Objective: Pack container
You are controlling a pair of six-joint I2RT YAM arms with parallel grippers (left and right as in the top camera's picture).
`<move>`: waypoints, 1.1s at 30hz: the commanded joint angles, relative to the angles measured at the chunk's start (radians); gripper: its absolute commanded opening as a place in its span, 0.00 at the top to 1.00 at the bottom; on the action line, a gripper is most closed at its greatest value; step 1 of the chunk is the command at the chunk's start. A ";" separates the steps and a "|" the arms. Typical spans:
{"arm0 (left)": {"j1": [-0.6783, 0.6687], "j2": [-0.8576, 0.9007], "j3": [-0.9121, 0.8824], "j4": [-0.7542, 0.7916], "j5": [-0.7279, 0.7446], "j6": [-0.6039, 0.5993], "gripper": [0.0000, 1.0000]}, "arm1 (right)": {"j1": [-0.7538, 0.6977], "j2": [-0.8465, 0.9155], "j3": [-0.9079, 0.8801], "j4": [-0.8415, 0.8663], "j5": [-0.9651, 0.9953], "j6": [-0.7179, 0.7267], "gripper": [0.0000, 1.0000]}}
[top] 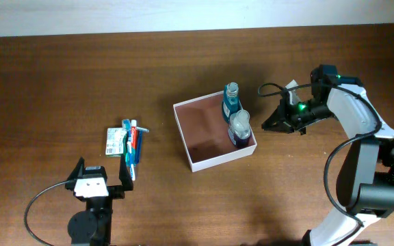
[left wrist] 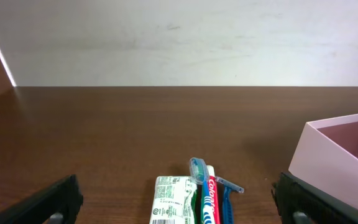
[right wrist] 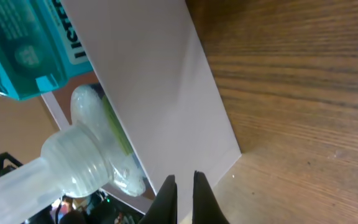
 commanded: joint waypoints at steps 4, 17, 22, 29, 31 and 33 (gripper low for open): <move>0.004 -0.006 -0.006 0.000 0.011 0.015 0.00 | 0.035 -0.002 -0.005 -0.025 0.015 0.017 0.96; 0.004 -0.006 -0.006 0.000 0.011 0.015 0.00 | 0.155 -0.002 -0.005 -0.012 -0.009 0.126 0.96; 0.004 -0.006 -0.006 0.000 0.011 0.015 0.00 | 0.153 -0.002 -0.005 -0.011 -0.014 0.126 0.96; 0.004 -0.006 -0.006 0.000 0.011 0.015 0.00 | 0.134 -0.002 -0.005 0.002 0.039 0.125 0.96; 0.004 -0.006 -0.006 0.000 0.011 0.015 0.01 | 0.109 -0.002 -0.005 0.024 0.034 0.124 0.96; 0.004 -0.006 -0.006 0.000 0.011 0.015 0.01 | 0.082 -0.002 -0.005 0.038 0.031 0.116 0.96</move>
